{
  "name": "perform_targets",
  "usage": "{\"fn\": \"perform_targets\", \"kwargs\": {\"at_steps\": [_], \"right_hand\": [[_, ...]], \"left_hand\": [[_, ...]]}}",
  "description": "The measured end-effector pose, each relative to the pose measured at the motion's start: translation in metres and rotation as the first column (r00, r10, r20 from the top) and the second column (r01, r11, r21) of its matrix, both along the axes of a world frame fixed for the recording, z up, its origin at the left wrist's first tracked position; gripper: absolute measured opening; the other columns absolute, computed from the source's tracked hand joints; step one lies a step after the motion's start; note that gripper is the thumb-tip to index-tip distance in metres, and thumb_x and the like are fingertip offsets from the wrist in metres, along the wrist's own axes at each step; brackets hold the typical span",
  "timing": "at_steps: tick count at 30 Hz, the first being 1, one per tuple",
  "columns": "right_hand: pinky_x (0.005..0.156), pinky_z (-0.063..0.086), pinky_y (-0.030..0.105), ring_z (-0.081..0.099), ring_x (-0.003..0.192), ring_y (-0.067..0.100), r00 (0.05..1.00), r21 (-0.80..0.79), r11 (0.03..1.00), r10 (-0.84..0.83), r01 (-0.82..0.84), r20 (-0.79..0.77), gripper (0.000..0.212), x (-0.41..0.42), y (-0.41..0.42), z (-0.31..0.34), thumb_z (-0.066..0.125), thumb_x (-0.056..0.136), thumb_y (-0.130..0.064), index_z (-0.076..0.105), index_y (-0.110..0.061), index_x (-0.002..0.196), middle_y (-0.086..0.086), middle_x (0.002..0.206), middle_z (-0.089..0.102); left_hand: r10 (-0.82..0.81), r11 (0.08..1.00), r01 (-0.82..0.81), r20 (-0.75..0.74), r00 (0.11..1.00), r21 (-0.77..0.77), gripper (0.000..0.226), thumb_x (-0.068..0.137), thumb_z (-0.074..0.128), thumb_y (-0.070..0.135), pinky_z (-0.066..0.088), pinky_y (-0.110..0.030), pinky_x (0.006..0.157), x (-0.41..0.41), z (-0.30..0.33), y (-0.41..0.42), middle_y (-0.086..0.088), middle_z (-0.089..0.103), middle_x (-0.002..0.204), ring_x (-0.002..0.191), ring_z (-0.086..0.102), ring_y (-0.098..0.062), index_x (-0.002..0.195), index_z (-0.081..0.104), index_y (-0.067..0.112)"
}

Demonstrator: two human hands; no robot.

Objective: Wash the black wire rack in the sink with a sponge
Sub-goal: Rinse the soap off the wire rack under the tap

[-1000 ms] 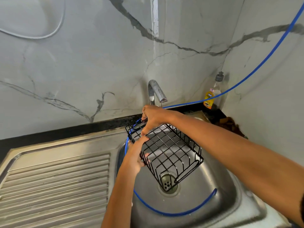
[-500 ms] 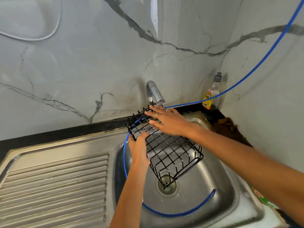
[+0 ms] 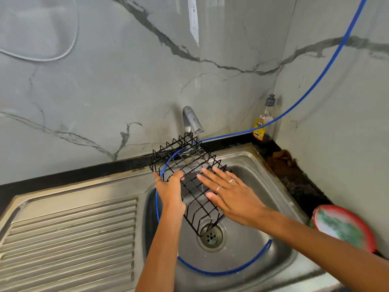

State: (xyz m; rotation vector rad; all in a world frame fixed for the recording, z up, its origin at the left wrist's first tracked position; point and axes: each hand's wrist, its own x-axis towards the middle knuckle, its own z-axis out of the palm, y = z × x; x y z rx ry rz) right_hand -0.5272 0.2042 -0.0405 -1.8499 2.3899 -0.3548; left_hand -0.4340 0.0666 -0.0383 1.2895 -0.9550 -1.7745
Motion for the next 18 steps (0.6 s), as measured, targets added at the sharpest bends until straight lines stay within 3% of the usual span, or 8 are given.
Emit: {"fn": "perform_targets", "kwargs": {"at_steps": [3,6,8,10,12,14,16,18], "right_hand": [[0.119,-0.005,0.041,-0.016,0.142,0.003,0.986,-0.017,0.988,-0.151,0.153,0.069,0.055,-0.006,-0.027,0.009,0.009,0.098,-0.053,-0.007,-0.039,0.148,-0.017,0.155,-0.014],[0.116,0.0,0.049,-0.004,0.147,0.016,0.968,0.034,0.974,-0.227,0.225,0.103,0.053,-0.019,-0.06,0.02,0.011,0.1,-0.052,-0.006,-0.042,0.148,-0.009,0.158,-0.013],[0.113,0.015,0.055,0.013,0.145,0.028,0.951,0.069,0.971,-0.238,0.229,0.198,0.052,-0.029,-0.081,0.028,0.013,0.099,-0.053,-0.006,-0.048,0.147,0.002,0.159,-0.009],[0.11,0.028,0.055,0.043,0.131,0.029,0.905,0.053,0.976,-0.218,0.213,0.365,0.052,-0.034,-0.094,0.038,0.018,0.099,-0.055,-0.003,-0.051,0.146,0.012,0.159,0.004],[0.107,0.036,0.048,0.057,0.112,0.024,0.846,0.024,0.975,-0.205,0.223,0.492,0.059,-0.033,-0.1,0.051,0.026,0.098,-0.055,0.002,-0.041,0.15,0.015,0.155,0.023],[0.109,0.03,0.042,0.041,0.133,0.027,0.748,0.043,0.969,-0.214,0.242,0.628,0.071,-0.036,-0.102,0.06,0.038,0.096,-0.055,0.004,-0.026,0.152,0.011,0.155,0.025],[0.11,0.026,0.036,0.029,0.14,0.025,0.627,0.056,0.971,-0.192,0.231,0.755,0.078,-0.04,-0.104,0.067,0.049,0.092,-0.054,0.01,-0.022,0.151,0.008,0.155,0.025],[0.109,0.023,0.03,0.026,0.141,0.021,0.604,0.075,0.987,-0.148,0.145,0.783,0.07,-0.042,-0.107,0.073,0.051,0.093,-0.047,0.022,-0.017,0.149,0.005,0.155,0.025]], "left_hand": [[0.02,1.0,-0.02,-0.006,1.0,0.013,0.09,0.084,0.06,0.004,0.02,-0.048,0.112,0.004,0.007,0.002,0.002,0.042,0.144,0.14,0.029,-0.021,0.154,0.01,0.03],[-0.012,1.0,0.012,0.038,0.999,-0.001,0.088,0.084,0.059,0.004,0.021,-0.046,0.11,0.012,0.003,0.004,0.001,0.061,0.111,0.13,0.039,-0.019,0.154,0.013,0.028],[-0.055,0.998,0.055,0.046,0.997,-0.015,0.087,0.082,0.061,0.007,0.024,-0.045,0.107,0.02,0.001,0.006,-0.005,0.061,0.121,0.126,0.042,-0.02,0.153,0.017,0.029],[-0.095,0.995,0.096,0.049,0.994,-0.024,0.086,0.08,0.063,0.008,0.027,-0.046,0.106,0.025,0.001,0.01,-0.007,0.051,0.138,0.13,0.041,-0.023,0.152,0.022,0.03],[-0.101,0.995,0.102,0.055,0.993,0.002,0.079,0.08,0.063,0.009,0.035,-0.044,0.098,0.028,-0.001,0.01,-0.008,0.055,0.131,0.123,0.045,-0.026,0.15,0.03,0.027],[-0.091,0.993,0.09,0.019,0.996,0.073,0.053,0.081,0.062,0.011,0.039,-0.033,0.068,0.032,-0.001,0.005,-0.007,0.065,0.099,0.097,0.05,-0.026,0.132,0.05,0.016],[-0.057,0.982,0.062,-0.029,0.998,0.18,0.01,0.084,0.059,0.015,0.033,-0.027,0.054,0.036,-0.001,0.0,-0.007,0.057,0.071,0.068,0.049,-0.023,0.091,0.059,0.009],[-0.058,0.957,0.093,-0.134,0.989,0.274,0.023,0.088,0.054,0.019,0.038,-0.029,0.054,0.038,-0.005,0.001,-0.004,0.049,0.058,0.054,0.05,-0.021,0.066,0.052,0.012]]}}
